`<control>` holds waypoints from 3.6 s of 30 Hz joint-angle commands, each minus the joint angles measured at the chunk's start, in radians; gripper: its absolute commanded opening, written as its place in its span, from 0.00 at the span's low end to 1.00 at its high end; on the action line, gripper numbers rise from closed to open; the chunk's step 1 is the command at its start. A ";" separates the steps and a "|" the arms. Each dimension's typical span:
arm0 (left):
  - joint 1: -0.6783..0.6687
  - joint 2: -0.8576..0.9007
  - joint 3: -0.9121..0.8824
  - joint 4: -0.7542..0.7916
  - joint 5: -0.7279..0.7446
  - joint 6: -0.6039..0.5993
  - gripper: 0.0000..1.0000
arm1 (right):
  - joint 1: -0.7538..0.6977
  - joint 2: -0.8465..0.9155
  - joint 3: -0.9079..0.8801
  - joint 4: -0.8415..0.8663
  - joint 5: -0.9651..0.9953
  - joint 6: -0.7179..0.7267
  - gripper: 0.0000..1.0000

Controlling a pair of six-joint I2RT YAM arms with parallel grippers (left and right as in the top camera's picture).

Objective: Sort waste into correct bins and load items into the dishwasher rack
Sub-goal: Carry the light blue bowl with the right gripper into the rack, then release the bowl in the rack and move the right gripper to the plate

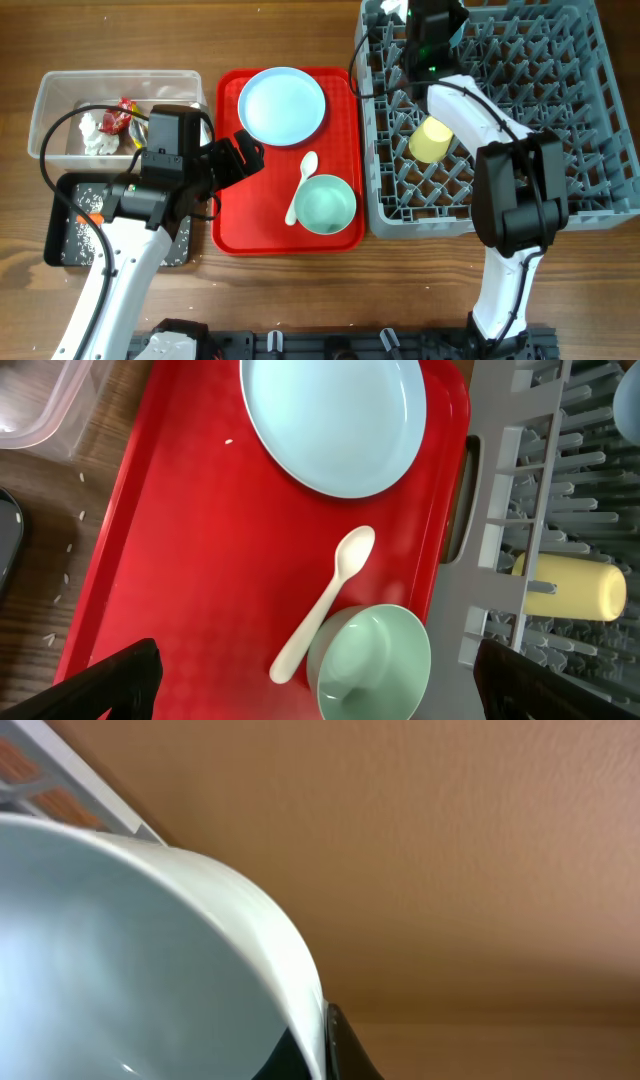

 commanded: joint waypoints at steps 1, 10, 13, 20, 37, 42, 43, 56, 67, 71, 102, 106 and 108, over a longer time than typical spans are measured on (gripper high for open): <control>0.005 -0.018 0.021 0.002 -0.006 0.008 1.00 | 0.012 0.040 -0.082 0.080 -0.022 -0.123 0.04; 0.005 -0.018 0.021 0.002 -0.006 0.008 1.00 | 0.018 0.040 -0.087 0.156 0.023 -0.105 0.04; 0.005 -0.018 0.021 0.002 -0.006 0.008 1.00 | 0.018 0.040 -0.087 0.276 0.054 -0.139 0.04; 0.005 -0.018 0.021 0.002 -0.006 0.008 1.00 | 0.018 0.040 -0.087 0.239 0.053 -0.161 0.04; 0.005 -0.018 0.021 0.002 -0.006 0.008 1.00 | 0.119 0.033 -0.087 0.079 0.183 0.010 0.60; 0.005 -0.018 0.021 0.003 -0.006 0.008 1.00 | 0.142 0.028 -0.087 0.079 0.233 0.010 0.89; 0.005 -0.018 0.021 0.002 -0.006 0.008 1.00 | 0.145 0.023 -0.087 0.079 0.233 0.011 0.92; 0.005 -0.018 0.021 0.002 -0.006 0.008 1.00 | 0.202 -0.169 -0.087 -0.027 0.231 0.208 1.00; 0.005 -0.018 0.021 0.002 -0.006 0.008 1.00 | 0.202 -0.340 -0.087 -0.689 -0.345 0.977 0.96; 0.005 -0.018 0.021 0.002 -0.006 0.008 1.00 | 0.203 -0.342 -0.087 -0.695 -0.753 1.254 0.66; 0.005 -0.018 0.021 0.002 -0.006 0.008 1.00 | 0.291 -0.433 -0.087 -1.251 -1.011 1.099 0.69; 0.005 -0.018 0.021 0.002 -0.006 0.008 1.00 | 0.332 -0.431 -0.087 -1.269 -1.003 1.010 0.70; 0.005 -0.018 0.021 0.002 -0.006 0.008 1.00 | 0.352 -0.428 -0.087 -1.264 -0.999 0.951 0.69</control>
